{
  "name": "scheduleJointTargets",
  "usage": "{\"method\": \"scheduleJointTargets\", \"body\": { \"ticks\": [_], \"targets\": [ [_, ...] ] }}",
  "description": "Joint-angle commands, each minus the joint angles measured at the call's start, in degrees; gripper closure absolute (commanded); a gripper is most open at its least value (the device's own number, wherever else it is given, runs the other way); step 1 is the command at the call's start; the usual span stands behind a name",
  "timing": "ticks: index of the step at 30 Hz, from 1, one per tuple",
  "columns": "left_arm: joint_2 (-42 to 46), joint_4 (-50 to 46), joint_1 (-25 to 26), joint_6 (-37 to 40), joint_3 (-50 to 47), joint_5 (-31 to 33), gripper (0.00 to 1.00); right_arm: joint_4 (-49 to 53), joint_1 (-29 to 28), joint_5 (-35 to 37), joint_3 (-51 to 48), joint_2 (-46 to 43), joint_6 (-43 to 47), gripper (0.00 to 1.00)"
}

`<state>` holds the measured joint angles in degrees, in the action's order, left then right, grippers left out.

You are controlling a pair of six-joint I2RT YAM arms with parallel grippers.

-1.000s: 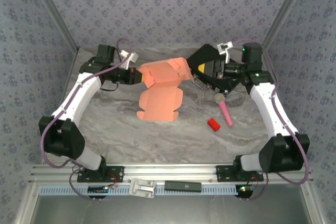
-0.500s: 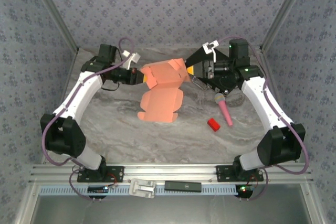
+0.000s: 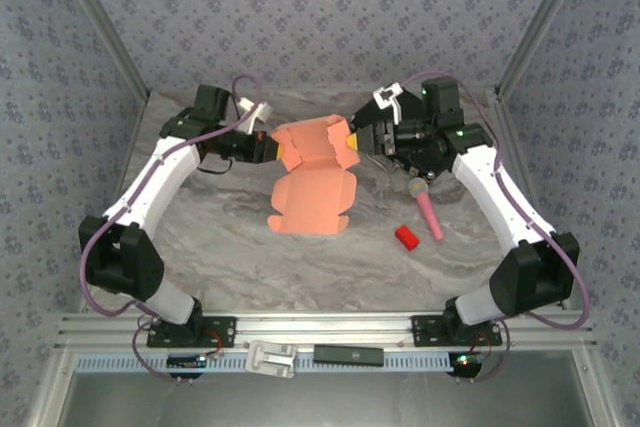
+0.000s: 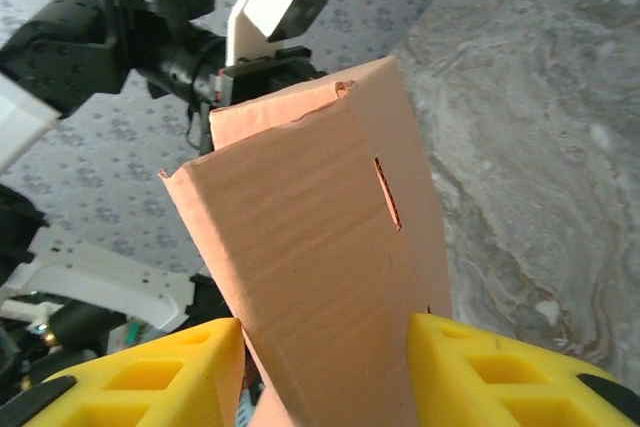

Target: Fold the paper box

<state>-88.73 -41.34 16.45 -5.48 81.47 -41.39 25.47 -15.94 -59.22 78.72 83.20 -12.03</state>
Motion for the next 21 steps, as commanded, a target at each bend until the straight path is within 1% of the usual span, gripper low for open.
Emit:
{"method": "scheduleJointTargets", "body": {
  "ticks": [1, 5, 10, 15, 21],
  "targets": [
    [0.9, 0.3, 0.8, -0.5, 1.1, 0.4, 1.00, 4.0, -1.7, 8.2, 2.7, -0.8, 2.8, 0.52],
    [1.3, -0.1, 1.3, -1.3, 1.5, 1.8, 1.00, 5.4, -3.2, 16.0, 3.1, -1.4, 3.5, 0.51],
    [1.6, -2.0, 2.6, -2.7, 2.6, 4.9, 1.00, 6.6, -6.5, 27.9, 3.5, -2.7, 4.5, 0.49],
    [3.2, -3.9, 5.2, -5.5, 2.9, 11.3, 1.00, 8.4, -11.2, 40.1, 5.0, -2.3, 5.7, 0.47],
    [4.8, -5.1, 7.5, -6.8, 3.6, 14.6, 1.00, 8.2, -14.7, 48.2, 5.7, -0.5, 6.0, 0.47]
  ]
}}
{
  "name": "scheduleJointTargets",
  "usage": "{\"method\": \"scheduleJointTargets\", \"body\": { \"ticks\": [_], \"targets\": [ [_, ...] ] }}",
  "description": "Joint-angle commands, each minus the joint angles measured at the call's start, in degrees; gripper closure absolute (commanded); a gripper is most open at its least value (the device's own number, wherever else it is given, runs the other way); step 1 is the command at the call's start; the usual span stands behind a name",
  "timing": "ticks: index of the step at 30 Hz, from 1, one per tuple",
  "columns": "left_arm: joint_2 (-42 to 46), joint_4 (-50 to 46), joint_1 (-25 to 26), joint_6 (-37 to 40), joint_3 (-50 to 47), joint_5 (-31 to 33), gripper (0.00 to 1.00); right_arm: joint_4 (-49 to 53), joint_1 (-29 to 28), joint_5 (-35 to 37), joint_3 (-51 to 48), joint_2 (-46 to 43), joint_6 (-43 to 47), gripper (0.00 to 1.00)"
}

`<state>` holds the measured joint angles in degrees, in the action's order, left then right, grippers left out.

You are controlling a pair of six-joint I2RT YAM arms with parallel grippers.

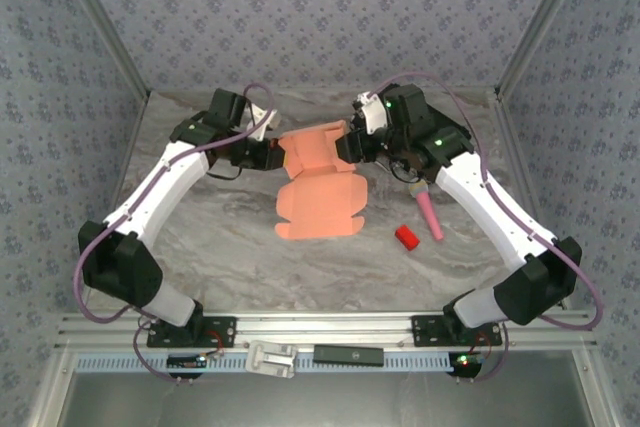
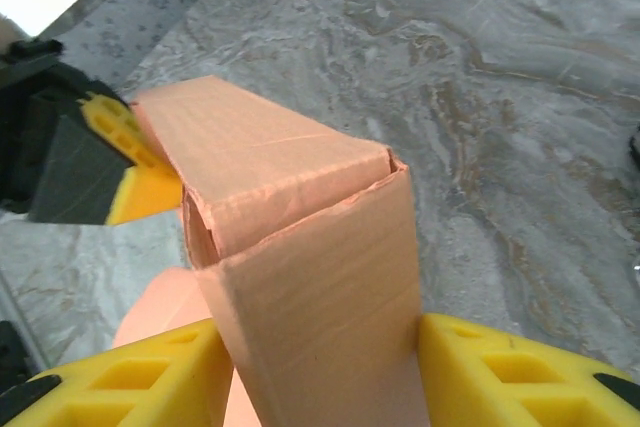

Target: Fold the paper box

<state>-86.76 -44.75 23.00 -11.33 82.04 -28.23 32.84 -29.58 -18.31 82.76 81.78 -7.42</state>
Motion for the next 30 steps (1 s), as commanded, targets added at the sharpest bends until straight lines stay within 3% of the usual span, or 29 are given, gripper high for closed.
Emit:
{"method": "scheduleJointTargets", "body": {
  "ticks": [1, 4, 10, 15, 20, 22, 30],
  "targets": [
    [3.0, -1.9, 1.1, -1.0, 3.3, 1.6, 1.00, 0.7, -1.5, 8.5, 1.6, 1.1, 1.4, 0.49],
    [3.7, -2.5, 1.3, -1.2, 3.8, 2.2, 1.00, 0.6, -3.0, 13.3, 2.1, 1.5, 0.3, 0.54],
    [4.3, -4.3, 2.7, -3.7, 6.0, 4.7, 1.00, 4.1, -7.0, 23.9, 4.6, 4.4, 0.2, 0.57],
    [3.2, -8.1, 5.9, -5.9, 9.3, 11.3, 1.00, 6.9, -10.0, 34.3, 7.6, 7.3, -0.7, 0.70],
    [1.7, -11.5, 7.9, -6.6, 11.6, 17.1, 1.00, 8.1, -11.0, 40.0, 9.0, 7.5, -2.3, 0.70],
    [1.4, -12.1, 8.2, -6.9, 11.6, 18.7, 1.00, 7.5, -11.1, 41.8, 8.5, 6.6, -2.4, 0.70],
    [1.0, -11.5, 9.4, -8.2, 11.5, 20.7, 1.00, 8.1, -10.4, 39.7, 8.7, 7.5, -2.6, 0.89]
  ]
}}
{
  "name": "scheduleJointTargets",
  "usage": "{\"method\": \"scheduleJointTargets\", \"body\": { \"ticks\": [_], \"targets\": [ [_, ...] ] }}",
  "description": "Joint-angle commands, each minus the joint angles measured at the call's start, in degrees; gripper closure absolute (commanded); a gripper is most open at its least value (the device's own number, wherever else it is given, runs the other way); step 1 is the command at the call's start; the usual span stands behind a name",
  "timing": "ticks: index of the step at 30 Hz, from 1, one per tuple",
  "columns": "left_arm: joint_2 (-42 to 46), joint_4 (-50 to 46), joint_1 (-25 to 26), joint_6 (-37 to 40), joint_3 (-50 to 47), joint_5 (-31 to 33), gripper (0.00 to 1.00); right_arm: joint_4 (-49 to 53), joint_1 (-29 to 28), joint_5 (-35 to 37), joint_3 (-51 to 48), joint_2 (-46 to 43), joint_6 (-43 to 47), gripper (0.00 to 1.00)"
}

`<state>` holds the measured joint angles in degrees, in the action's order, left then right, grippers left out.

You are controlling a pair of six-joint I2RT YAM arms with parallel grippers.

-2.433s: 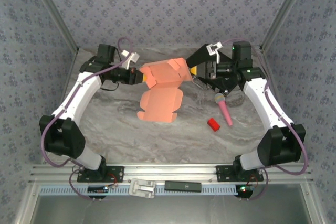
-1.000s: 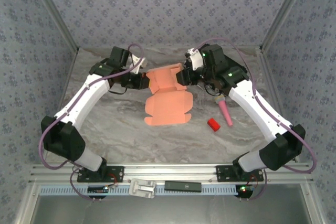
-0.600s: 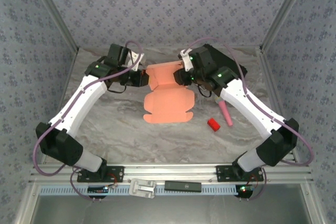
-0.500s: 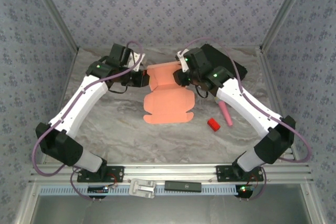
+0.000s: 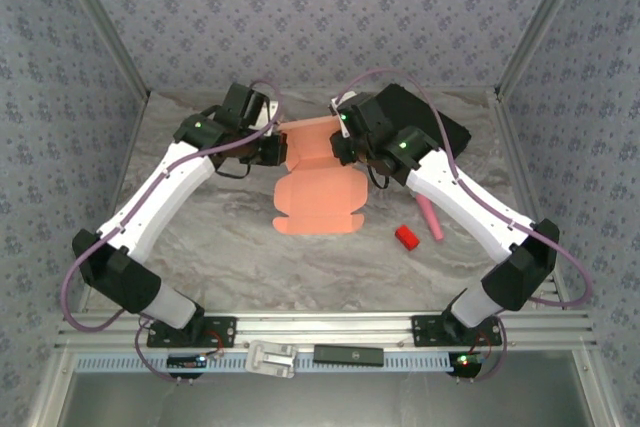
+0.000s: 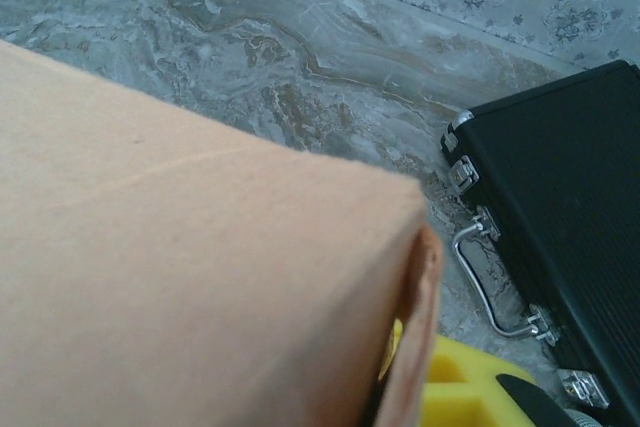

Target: Fold the paper box

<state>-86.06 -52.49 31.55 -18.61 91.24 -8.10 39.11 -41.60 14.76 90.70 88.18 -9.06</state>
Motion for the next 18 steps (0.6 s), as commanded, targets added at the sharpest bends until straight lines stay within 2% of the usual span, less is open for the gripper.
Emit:
{"method": "scheduleJointTargets", "body": {
  "ticks": [1, 2, 4, 6, 8, 9, 12, 13, 15, 18],
  "targets": [
    [0.3, -4.0, 1.0, -1.1, 2.5, 0.8, 1.00, 1.7, 1.5, 6.9, 0.6, 1.3, -1.0, 0.96],
    [0.2, -4.0, 1.3, -1.5, 2.6, 1.2, 1.00, 1.8, 1.4, 7.7, 0.6, 1.4, -1.2, 1.00],
    [0.1, -4.0, 1.8, -2.5, 2.9, 2.0, 1.00, 1.8, 1.0, 10.4, 0.7, 1.9, -1.0, 1.00],
    [-0.1, -4.3, 2.7, -4.0, 3.4, 3.9, 1.00, 3.7, 0.0, 16.1, 2.0, 3.1, -1.0, 1.00],
    [-0.5, -4.7, 3.8, -6.0, 3.8, 6.1, 1.00, 5.3, -0.8, 21.2, 3.2, 4.5, -1.2, 0.96],
    [-0.5, -4.7, 4.4, -6.9, 3.8, 7.1, 1.00, 5.8, -1.1, 22.6, 3.5, 5.0, -1.5, 0.91],
    [-0.5, -4.2, 6.3, -8.4, 4.0, 8.1, 1.00, 6.1, -1.1, 22.4, 3.9, 5.6, -1.9, 0.66],
    [-0.6, -4.2, 6.8, -8.6, 4.1, 8.6, 1.00, 5.9, -1.1, 21.7, 3.9, 5.5, -1.8, 0.61],
    [-0.8, -4.3, 7.3, -9.1, 4.0, 9.4, 1.00, 5.7, -0.9, 19.1, 4.0, 5.0, -2.1, 0.56],
    [-1.4, -4.7, 7.4, -9.8, 3.9, 10.6, 1.00, 6.0, -0.6, 15.2, 4.3, 3.9, -2.6, 0.54]
  ]
}}
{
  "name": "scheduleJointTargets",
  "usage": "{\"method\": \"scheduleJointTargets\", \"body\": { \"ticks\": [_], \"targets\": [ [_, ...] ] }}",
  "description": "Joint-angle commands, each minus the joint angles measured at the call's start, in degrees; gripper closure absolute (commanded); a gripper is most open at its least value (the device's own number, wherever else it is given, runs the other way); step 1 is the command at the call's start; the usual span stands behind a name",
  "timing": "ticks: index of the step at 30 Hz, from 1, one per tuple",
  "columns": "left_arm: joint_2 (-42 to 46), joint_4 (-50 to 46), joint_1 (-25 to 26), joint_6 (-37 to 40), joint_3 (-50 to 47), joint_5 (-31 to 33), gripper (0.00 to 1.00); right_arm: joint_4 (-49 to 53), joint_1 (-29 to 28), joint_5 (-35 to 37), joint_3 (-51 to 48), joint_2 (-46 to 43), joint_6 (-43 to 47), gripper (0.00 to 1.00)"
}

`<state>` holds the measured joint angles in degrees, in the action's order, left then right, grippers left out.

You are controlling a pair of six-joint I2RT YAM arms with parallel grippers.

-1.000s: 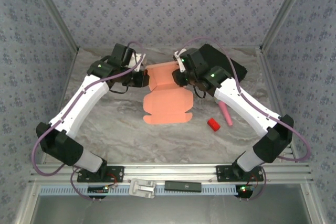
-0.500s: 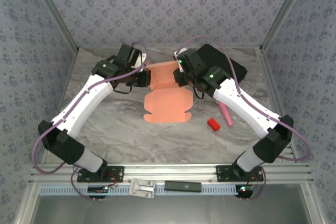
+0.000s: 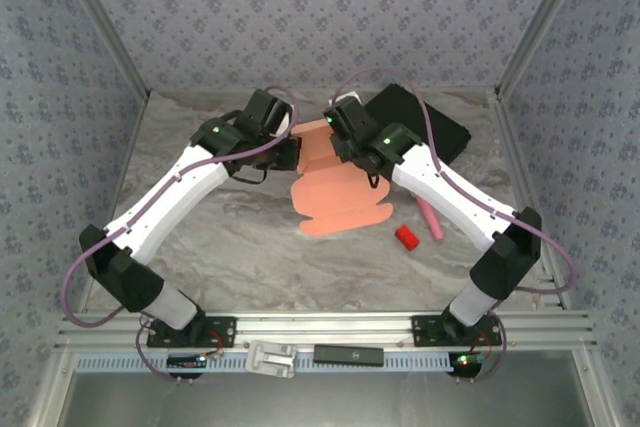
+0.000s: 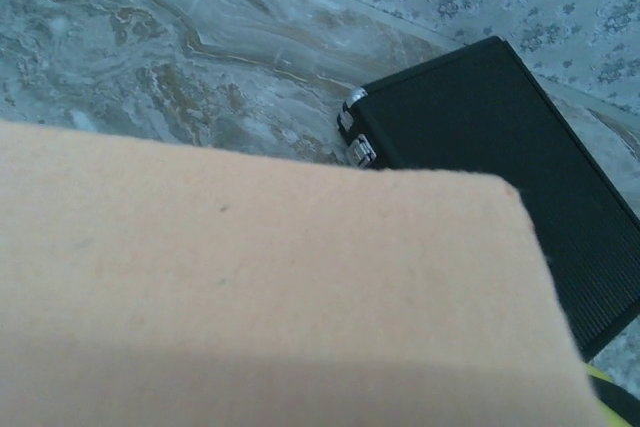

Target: Fold the paper box

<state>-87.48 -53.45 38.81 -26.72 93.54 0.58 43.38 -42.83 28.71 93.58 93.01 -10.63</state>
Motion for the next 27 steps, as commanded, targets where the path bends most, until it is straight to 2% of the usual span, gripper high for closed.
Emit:
{"method": "scheduleJointTargets", "body": {
  "ticks": [1, 5, 12, 19, 24, 27],
  "targets": [
    [0.0, -3.8, 0.1, -2.0, 1.4, 2.5, 1.00, 1.8, 1.0, -1.1, 1.4, -1.5, -1.3, 0.54],
    [-0.1, -3.2, -0.3, -2.5, 0.4, 3.9, 1.00, 0.8, 3.0, -14.6, -0.6, -4.7, -1.6, 0.49],
    [-1.5, -2.2, -1.0, -1.8, 0.6, 2.9, 1.00, -6.8, 12.4, -46.1, -8.5, -12.1, -1.4, 0.40],
    [-1.9, -1.7, -2.1, -1.1, 0.4, 1.4, 1.00, -5.7, 18.1, -55.3, -9.6, -14.6, 0.1, 0.34],
    [-1.2, -1.4, -2.7, -0.4, 0.3, -0.3, 1.00, -8.2, 25.5, -63.9, -13.4, -17.4, -0.1, 0.31],
    [-0.9, -1.3, -3.1, 0.1, 0.0, -1.1, 1.00, -13.4, 31.2, -70.7, -17.5, -19.7, -2.6, 0.33]
  ]
}}
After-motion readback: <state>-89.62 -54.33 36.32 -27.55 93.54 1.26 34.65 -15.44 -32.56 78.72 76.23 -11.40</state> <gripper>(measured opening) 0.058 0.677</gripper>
